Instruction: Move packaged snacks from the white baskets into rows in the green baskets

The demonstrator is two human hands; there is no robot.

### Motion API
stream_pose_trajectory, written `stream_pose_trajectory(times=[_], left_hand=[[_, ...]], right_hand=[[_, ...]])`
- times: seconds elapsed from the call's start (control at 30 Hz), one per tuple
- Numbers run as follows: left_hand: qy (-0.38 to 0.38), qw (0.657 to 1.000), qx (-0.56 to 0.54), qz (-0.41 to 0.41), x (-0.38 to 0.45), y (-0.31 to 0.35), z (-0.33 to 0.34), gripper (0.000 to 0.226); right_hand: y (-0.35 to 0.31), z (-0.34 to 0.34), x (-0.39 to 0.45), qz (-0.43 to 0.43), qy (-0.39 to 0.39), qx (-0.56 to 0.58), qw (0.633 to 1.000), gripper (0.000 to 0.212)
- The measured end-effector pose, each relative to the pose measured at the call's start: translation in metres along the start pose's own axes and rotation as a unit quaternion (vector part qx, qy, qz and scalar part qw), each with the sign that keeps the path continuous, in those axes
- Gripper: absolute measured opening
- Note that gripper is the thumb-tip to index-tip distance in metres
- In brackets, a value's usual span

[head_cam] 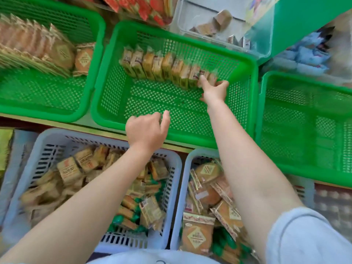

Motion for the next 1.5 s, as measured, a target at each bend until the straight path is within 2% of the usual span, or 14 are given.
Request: stream_pose_trajectory(times=[0.27, 0.47, 0.7, 0.8, 0.87, 0.97, 1.1, 1.13, 1.2, 1.27, 1.3, 1.37, 1.43, 1.5], left_hand=[[-0.001, 1.000, -0.028, -0.005, -0.002, 0.000, -0.003, 0.054], [-0.032, 0.999, -0.036, -0.009, -0.002, 0.001, -0.001, 0.054], [-0.139, 0.990, -0.014, -0.005, -0.003, 0.001, 0.006, 0.059], [-0.157, 0.973, -0.170, 0.007, -0.008, -0.006, -0.008, 0.045], [-0.122, 0.957, -0.263, 0.017, -0.025, -0.020, -0.043, 0.031], [-0.127, 0.959, -0.252, 0.024, -0.068, -0.050, -0.079, 0.032], [-0.342, 0.920, -0.187, -0.028, -0.142, -0.104, -0.037, 0.024], [-0.390, 0.905, -0.170, -0.033, -0.161, -0.118, -0.023, 0.026], [-0.451, 0.878, -0.156, -0.047, -0.188, -0.139, -0.005, 0.031], [-0.474, 0.862, -0.165, -0.065, -0.200, -0.151, -0.001, 0.033], [-0.479, 0.857, -0.177, -0.073, -0.203, -0.155, -0.001, 0.033], [-0.483, 0.845, -0.209, -0.096, -0.205, -0.162, -0.004, 0.032], [-0.479, 0.831, -0.255, -0.123, -0.206, -0.166, -0.008, 0.029], [-0.480, 0.800, -0.315, -0.172, -0.209, -0.165, -0.011, 0.025]], right_hand=[[-0.010, 0.001, -0.009, -0.015, 0.002, 0.017, 1.000, 0.050], [-0.002, -0.003, -0.016, 0.035, -0.032, 0.048, 0.998, 0.068], [-0.011, -0.036, -0.083, 0.005, -0.074, 0.090, 0.993, 0.057], [-0.015, -0.047, -0.148, -0.029, -0.108, 0.126, 0.986, 0.031], [-0.008, -0.049, -0.203, -0.047, -0.153, 0.127, 0.979, 0.027], [0.029, -0.041, -0.271, -0.044, -0.199, 0.050, 0.978, 0.022], [0.107, -0.013, -0.312, -0.027, -0.257, -0.112, 0.960, 0.010], [0.130, -0.005, -0.320, -0.008, -0.280, -0.174, 0.944, 0.014], [0.177, 0.006, -0.335, 0.017, -0.320, -0.349, 0.881, 0.049], [0.204, 0.011, -0.350, -0.043, -0.317, -0.516, 0.795, 0.073], [0.210, 0.014, -0.355, -0.070, -0.298, -0.542, 0.783, 0.071], [0.212, 0.010, -0.362, -0.054, -0.251, -0.498, 0.829, 0.061], [0.205, -0.008, -0.368, 0.031, -0.189, -0.364, 0.912, 0.058], [0.189, -0.021, -0.385, 0.055, -0.141, -0.243, 0.958, 0.049]])
Point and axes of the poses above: each hand's wrist, its own x-axis towards the middle knuckle, its own z-axis out of the palm, y = z × x, the point moved 9 cm from there along x, towards the middle knuckle, and after that the axes turned 3 degrees about -z, right-handed, at the moved point
